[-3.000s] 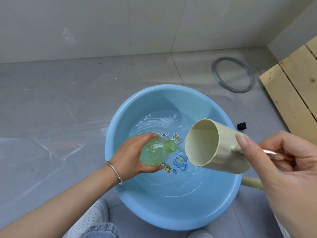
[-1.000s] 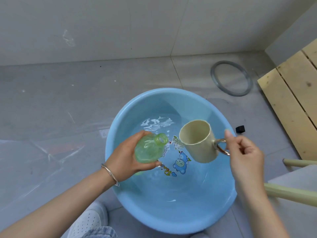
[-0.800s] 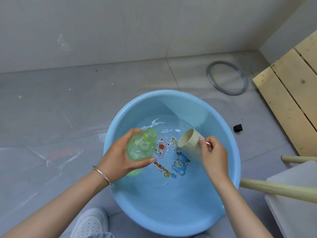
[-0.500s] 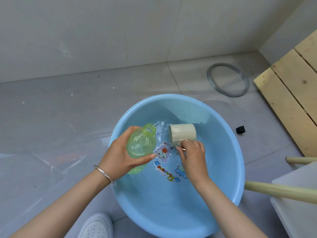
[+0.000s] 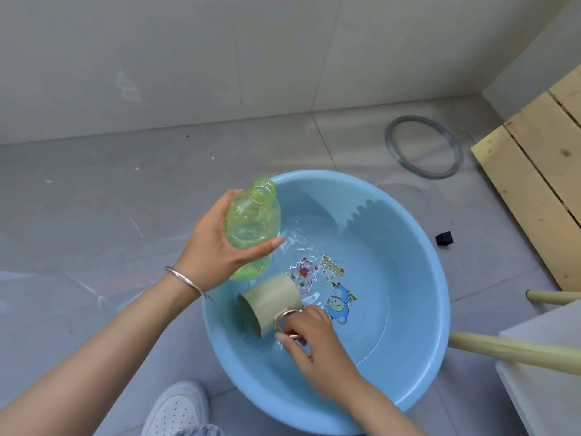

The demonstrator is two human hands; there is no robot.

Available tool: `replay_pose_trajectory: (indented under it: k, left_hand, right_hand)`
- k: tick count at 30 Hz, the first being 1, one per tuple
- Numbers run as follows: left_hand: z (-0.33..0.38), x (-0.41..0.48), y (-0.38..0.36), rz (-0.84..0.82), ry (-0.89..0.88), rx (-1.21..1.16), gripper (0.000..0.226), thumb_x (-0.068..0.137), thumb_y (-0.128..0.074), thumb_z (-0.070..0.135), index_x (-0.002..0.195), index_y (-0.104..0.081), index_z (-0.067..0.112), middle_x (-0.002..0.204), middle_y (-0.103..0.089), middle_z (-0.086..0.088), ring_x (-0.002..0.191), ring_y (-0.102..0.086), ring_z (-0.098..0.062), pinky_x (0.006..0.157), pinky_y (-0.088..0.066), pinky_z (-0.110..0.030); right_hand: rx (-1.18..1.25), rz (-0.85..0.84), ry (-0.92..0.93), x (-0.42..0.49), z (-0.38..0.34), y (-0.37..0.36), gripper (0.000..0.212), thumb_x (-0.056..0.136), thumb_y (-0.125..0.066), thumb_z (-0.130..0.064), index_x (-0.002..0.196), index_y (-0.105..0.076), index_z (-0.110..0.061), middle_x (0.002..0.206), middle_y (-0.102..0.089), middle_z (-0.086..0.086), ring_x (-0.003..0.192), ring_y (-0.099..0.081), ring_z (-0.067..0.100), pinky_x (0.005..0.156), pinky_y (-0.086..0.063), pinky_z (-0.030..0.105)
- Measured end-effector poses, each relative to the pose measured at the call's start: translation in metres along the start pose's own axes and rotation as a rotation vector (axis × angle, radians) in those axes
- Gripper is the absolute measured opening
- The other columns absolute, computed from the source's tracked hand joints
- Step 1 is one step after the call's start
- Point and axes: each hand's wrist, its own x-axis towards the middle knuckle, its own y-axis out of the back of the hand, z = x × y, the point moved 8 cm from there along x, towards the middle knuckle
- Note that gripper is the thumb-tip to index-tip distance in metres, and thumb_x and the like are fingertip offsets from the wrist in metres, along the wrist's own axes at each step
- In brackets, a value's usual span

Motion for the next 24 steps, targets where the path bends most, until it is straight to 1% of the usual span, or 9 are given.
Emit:
replay_pose_trajectory:
  k: [3, 6, 8, 11, 13, 15, 17, 19, 24]
  left_hand:
    - [-0.003, -0.001, 0.000, 0.009, 0.014, -0.018, 0.065, 0.058, -0.077, 0.054, 0.109, -0.055, 0.022, 0.097, -0.063, 0.017, 0.088, -0.060, -0.001, 0.081, -0.044, -0.012]
    - [-0.007, -0.005, -0.005, -0.005, 0.028, -0.002, 0.064, 0.057, -0.076, 0.056, 0.109, -0.055, 0.025, 0.096, -0.062, 0.020, 0.089, -0.060, -0.001, 0.081, -0.044, -0.013]
    - [-0.009, -0.007, -0.008, -0.021, 0.028, 0.015, 0.063, 0.056, -0.076, 0.058, 0.108, -0.054, 0.029, 0.097, -0.062, 0.022, 0.090, -0.059, 0.000, 0.082, -0.044, -0.013]
    - [-0.012, -0.010, -0.012, -0.034, 0.037, 0.033, 0.065, 0.055, -0.076, 0.059, 0.108, -0.054, 0.029, 0.099, -0.061, 0.023, 0.090, -0.059, 0.003, 0.081, -0.042, -0.009]
    - [-0.013, -0.012, -0.015, -0.047, 0.035, 0.054, 0.065, 0.055, -0.075, 0.060, 0.109, -0.053, 0.031, 0.102, -0.060, 0.024, 0.092, -0.058, 0.006, 0.081, -0.040, -0.005]
    - [-0.014, -0.015, -0.019, -0.065, 0.031, 0.089, 0.065, 0.055, -0.074, 0.063, 0.109, -0.051, 0.036, 0.105, -0.058, 0.028, 0.096, -0.056, 0.010, 0.082, -0.037, -0.003]
    - [-0.015, -0.018, -0.024, -0.093, 0.023, 0.127, 0.065, 0.055, -0.072, 0.066, 0.109, -0.049, 0.038, 0.107, -0.056, 0.032, 0.099, -0.054, 0.013, 0.083, -0.035, -0.002]
    - [-0.015, -0.022, -0.030, -0.130, 0.014, 0.149, 0.062, 0.055, -0.072, 0.066, 0.107, -0.048, 0.041, 0.107, -0.055, 0.032, 0.097, -0.054, 0.013, 0.082, -0.036, -0.001]
    - [-0.022, -0.033, -0.049, -0.235, 0.009, 0.190, 0.063, 0.055, -0.071, 0.069, 0.108, -0.046, 0.046, 0.111, -0.055, 0.030, 0.098, -0.054, 0.011, 0.085, -0.038, -0.005]
  right_hand:
    - [0.253, 0.021, -0.208, -0.010, 0.015, 0.007, 0.023, 0.086, -0.052, -0.042, 0.073, -0.050, -0.024, 0.070, -0.043, -0.018, 0.074, -0.040, 0.004, 0.073, -0.033, 0.018]
    - [0.626, 0.119, -0.431, -0.019, 0.036, 0.019, 0.036, 0.074, -0.059, -0.049, 0.069, -0.051, -0.015, 0.067, -0.045, -0.006, 0.069, -0.042, 0.008, 0.070, -0.036, 0.022]
    - [0.800, 0.178, -0.513, -0.027, 0.046, 0.025, 0.037, 0.068, -0.063, -0.047, 0.067, -0.051, -0.012, 0.067, -0.045, 0.003, 0.067, -0.045, 0.009, 0.072, -0.040, 0.019]
    - [0.944, 0.230, -0.565, -0.043, 0.053, 0.037, 0.033, 0.062, -0.070, -0.045, 0.064, -0.054, -0.015, 0.068, -0.054, 0.005, 0.068, -0.054, 0.010, 0.075, -0.040, 0.019]
    - [0.990, 0.280, -0.565, -0.049, 0.052, 0.050, 0.033, 0.062, -0.076, -0.044, 0.060, -0.055, -0.017, 0.068, -0.057, 0.009, 0.069, -0.058, 0.012, 0.073, -0.043, 0.017]
    - [1.027, 0.382, -0.566, -0.053, 0.051, 0.069, 0.031, 0.066, -0.074, -0.038, 0.056, -0.053, -0.017, 0.060, -0.057, 0.003, 0.062, -0.060, 0.008, 0.067, -0.045, 0.014]
    - [1.009, 0.463, -0.549, -0.055, 0.050, 0.091, 0.040, 0.058, -0.082, -0.049, 0.054, -0.054, -0.020, 0.056, -0.057, -0.002, 0.061, -0.060, 0.006, 0.070, -0.045, 0.013]
    - [0.921, 0.525, -0.539, -0.056, 0.048, 0.114, 0.051, 0.047, -0.083, -0.064, 0.053, -0.054, -0.023, 0.057, -0.053, -0.002, 0.062, -0.056, 0.007, 0.076, -0.042, 0.018]
    - [0.781, 0.588, -0.502, -0.055, 0.040, 0.166, 0.058, 0.047, -0.081, -0.069, 0.053, -0.050, -0.021, 0.065, -0.047, 0.012, 0.070, -0.048, 0.021, 0.079, -0.034, 0.033]
